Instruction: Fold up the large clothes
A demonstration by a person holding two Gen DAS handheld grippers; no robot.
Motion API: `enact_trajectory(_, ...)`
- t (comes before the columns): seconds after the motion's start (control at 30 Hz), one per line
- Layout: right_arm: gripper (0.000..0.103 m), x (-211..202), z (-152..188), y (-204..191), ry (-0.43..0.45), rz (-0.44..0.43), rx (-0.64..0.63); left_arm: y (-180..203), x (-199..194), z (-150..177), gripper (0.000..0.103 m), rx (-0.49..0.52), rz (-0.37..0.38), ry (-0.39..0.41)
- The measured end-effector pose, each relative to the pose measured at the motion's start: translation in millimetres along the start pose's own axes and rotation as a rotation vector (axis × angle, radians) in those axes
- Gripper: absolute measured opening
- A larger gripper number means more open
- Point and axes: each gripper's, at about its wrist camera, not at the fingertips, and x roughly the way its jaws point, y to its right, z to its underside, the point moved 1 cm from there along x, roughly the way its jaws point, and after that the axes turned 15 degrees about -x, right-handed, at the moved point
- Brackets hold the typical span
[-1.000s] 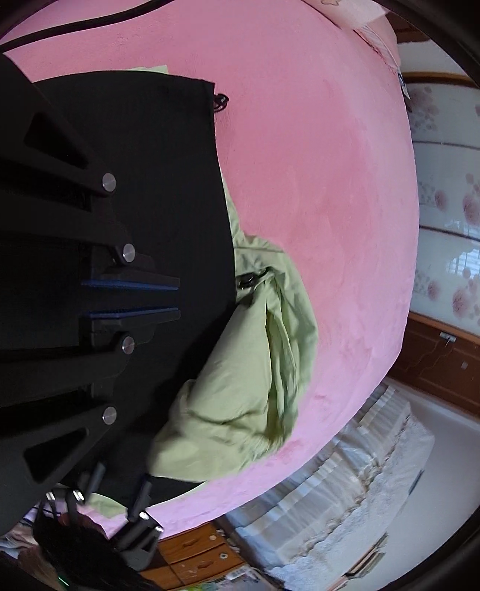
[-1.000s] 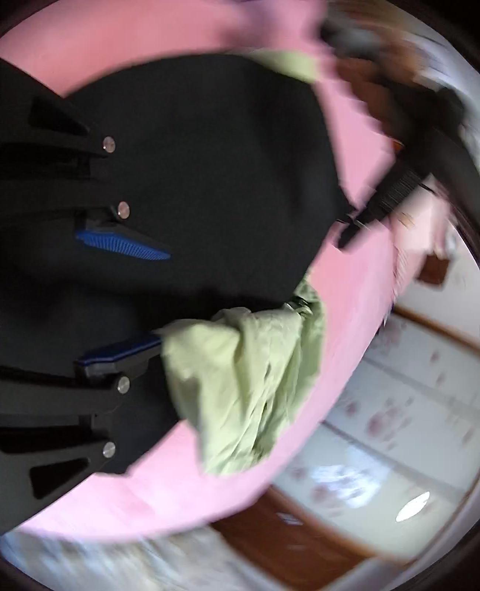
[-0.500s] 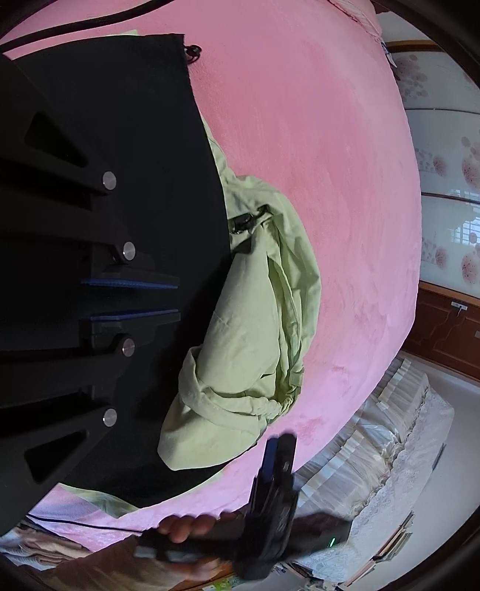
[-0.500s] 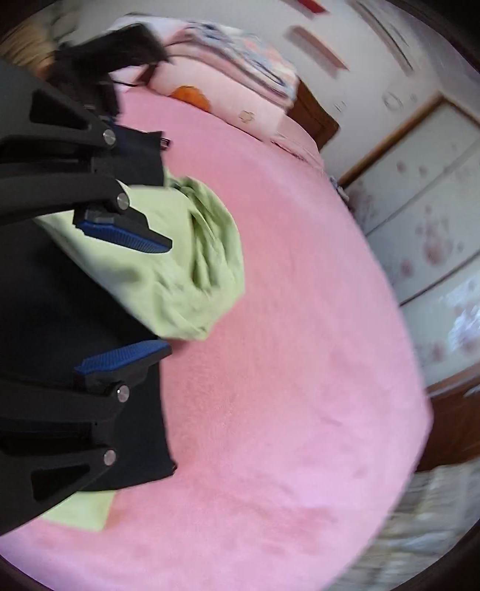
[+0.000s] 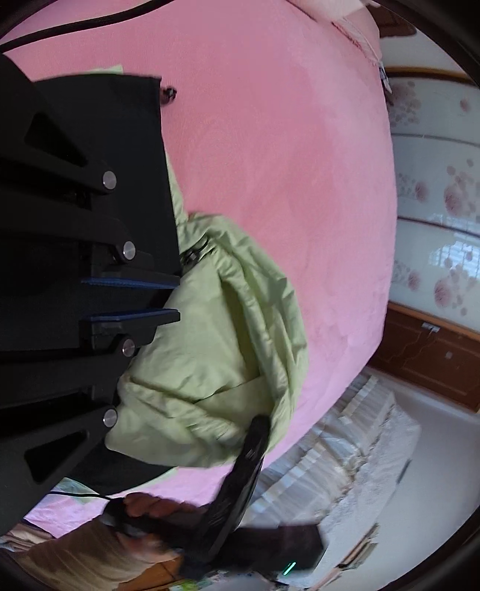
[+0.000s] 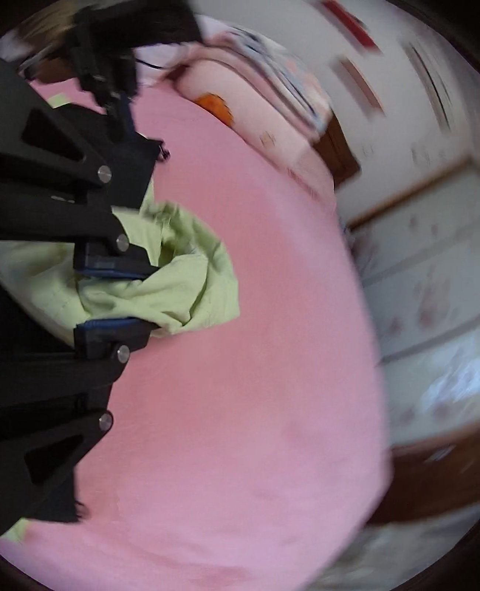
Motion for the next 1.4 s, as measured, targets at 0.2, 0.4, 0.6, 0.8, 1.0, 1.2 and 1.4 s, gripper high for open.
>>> enact_trajectory(0.2,0.016,-28,12,-180,0.08,-0.043,-0.714,-35,-60,-5,0.016,-0.086,-0.008,0.086)
enact_trajectory(0.4,0.016,-13,137,-275,-0.079,-0.022,-1.307,-48,-71,12,0.016,-0.069,-0.062,0.039)
enact_trajectory(0.6,0.017,-10,205,-289,-0.117,0.111,-1.446,-29,-38,46,0.019,0.029,-0.087,-0.067)
enact_trajectory(0.8,0.034,-39,127,-232,-0.141,0.072,-0.842,0,-27,52,0.021,0.078,-0.041,-0.081)
enact_trajectory(1.0,0.07,-40,115,-100,-0.228,0.005,0.034,-17,-17,52,0.029,-0.028,0.005,-0.106)
enact_trajectory(1.2,0.07,-17,164,-53,-0.263,-0.171,0.5,-46,12,71,0.028,-0.178,0.125,-0.222)
enact_trajectory(1.4,0.007,8,170,-60,-0.228,-0.235,0.59,-41,25,80,0.003,-0.214,0.126,-0.202)
